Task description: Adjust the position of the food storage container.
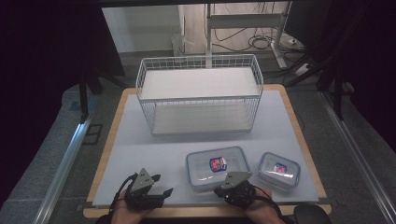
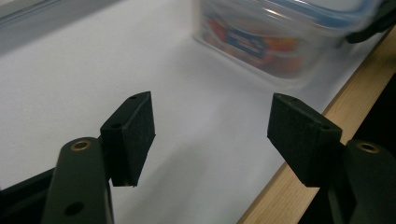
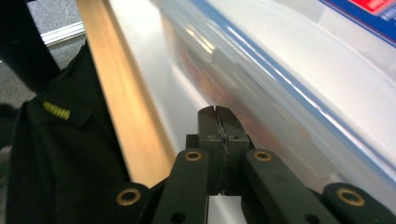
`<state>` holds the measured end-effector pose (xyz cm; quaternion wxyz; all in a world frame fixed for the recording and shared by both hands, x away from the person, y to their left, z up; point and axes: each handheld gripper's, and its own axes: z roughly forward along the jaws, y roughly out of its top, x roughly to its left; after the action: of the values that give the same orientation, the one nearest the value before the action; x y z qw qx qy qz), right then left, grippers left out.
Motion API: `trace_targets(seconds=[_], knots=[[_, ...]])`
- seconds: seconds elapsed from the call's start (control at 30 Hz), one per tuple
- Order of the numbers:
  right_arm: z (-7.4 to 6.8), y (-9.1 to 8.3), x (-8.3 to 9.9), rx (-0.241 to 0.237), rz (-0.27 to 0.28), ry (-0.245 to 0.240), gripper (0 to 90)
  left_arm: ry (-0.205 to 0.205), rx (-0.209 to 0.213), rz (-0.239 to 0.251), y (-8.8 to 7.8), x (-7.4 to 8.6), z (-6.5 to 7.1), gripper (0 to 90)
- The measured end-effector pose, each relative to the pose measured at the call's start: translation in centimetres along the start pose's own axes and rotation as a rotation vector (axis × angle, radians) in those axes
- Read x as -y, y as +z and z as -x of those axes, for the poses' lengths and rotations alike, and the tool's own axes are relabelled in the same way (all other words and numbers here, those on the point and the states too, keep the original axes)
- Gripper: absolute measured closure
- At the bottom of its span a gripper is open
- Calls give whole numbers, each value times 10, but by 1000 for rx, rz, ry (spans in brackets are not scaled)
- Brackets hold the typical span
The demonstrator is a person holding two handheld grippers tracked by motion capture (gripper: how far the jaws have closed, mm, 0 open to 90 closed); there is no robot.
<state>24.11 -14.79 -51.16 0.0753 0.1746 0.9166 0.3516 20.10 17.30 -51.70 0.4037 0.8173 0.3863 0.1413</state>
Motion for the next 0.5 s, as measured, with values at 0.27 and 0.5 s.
trace_targets(seconds=[0.27,0.5], knots=[[2,6,-9,-5,-6,9,898,-1,-10,-19,2,2,-3,315],[8,-40,12,44,44,78,888,-10,-9,-9,3,1,-3,329]])
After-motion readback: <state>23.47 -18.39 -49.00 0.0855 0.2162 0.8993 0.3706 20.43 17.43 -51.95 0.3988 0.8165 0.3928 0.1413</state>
